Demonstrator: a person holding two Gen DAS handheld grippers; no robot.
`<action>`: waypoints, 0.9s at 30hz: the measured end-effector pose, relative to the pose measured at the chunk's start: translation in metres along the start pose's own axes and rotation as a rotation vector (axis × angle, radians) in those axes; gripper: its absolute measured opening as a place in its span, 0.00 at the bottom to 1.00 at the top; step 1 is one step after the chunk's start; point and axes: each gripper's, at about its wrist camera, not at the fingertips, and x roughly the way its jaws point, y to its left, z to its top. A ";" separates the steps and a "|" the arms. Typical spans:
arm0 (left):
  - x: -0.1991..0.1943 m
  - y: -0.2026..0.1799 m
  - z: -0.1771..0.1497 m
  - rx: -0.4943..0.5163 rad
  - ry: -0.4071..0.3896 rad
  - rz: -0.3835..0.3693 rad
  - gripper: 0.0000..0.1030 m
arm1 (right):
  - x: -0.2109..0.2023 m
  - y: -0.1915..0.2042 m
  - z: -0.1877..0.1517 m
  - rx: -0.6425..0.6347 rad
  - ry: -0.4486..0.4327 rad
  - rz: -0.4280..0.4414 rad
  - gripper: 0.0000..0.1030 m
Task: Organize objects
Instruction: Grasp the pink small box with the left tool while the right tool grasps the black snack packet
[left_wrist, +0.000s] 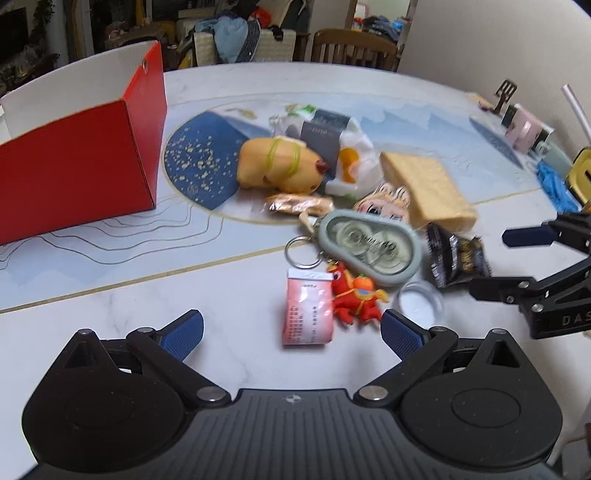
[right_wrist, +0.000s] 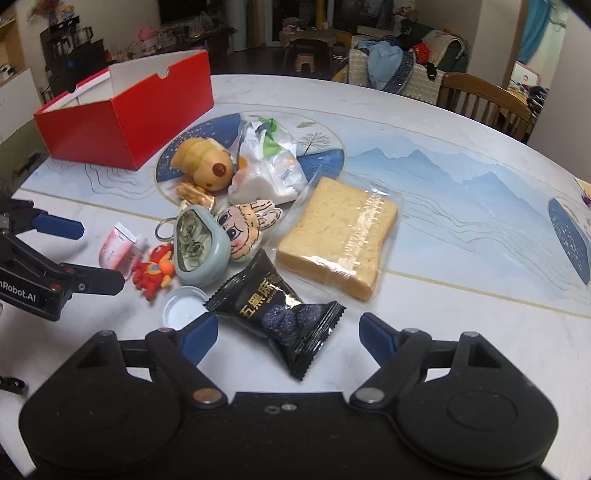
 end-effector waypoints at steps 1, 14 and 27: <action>0.003 -0.001 0.000 0.015 0.005 0.011 1.00 | 0.002 -0.001 0.000 -0.010 0.004 0.003 0.81; 0.017 0.005 0.000 0.029 0.010 0.050 1.00 | 0.025 0.001 0.004 -0.122 0.047 0.031 0.70; 0.011 0.003 -0.003 0.056 -0.039 0.024 0.77 | 0.024 -0.005 0.002 -0.059 0.045 0.070 0.54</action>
